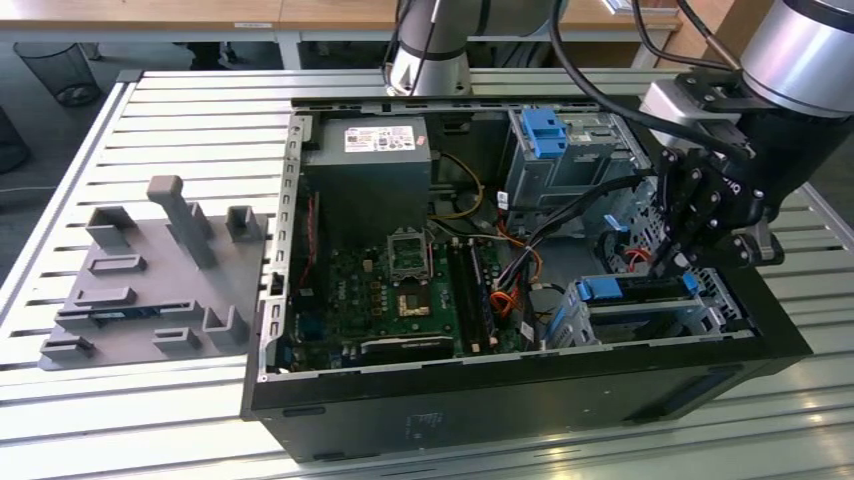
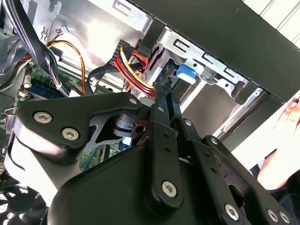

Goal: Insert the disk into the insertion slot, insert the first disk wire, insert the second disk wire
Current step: 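Insert the first disk wire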

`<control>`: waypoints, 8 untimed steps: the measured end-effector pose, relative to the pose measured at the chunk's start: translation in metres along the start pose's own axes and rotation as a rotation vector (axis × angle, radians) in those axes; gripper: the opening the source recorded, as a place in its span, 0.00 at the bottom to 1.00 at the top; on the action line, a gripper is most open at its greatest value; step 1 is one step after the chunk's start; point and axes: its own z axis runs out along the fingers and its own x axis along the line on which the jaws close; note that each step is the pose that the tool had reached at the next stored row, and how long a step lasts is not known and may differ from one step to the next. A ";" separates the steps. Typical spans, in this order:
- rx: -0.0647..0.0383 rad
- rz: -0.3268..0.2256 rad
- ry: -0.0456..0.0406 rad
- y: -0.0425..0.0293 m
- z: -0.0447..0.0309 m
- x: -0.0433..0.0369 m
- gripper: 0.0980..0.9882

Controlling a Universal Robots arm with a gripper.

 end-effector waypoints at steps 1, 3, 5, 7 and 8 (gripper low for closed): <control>0.000 0.000 0.0001 0.0000 0.0001 0.0001 0.07; 0.000 0.000 0.0001 0.0000 0.0005 0.0007 0.07; 0.000 0.000 0.0000 0.0000 0.0009 0.0010 0.07; 0.000 0.000 0.0002 0.0000 0.0011 0.0011 0.07; 0.000 0.000 0.0002 0.0000 0.0014 0.0011 0.07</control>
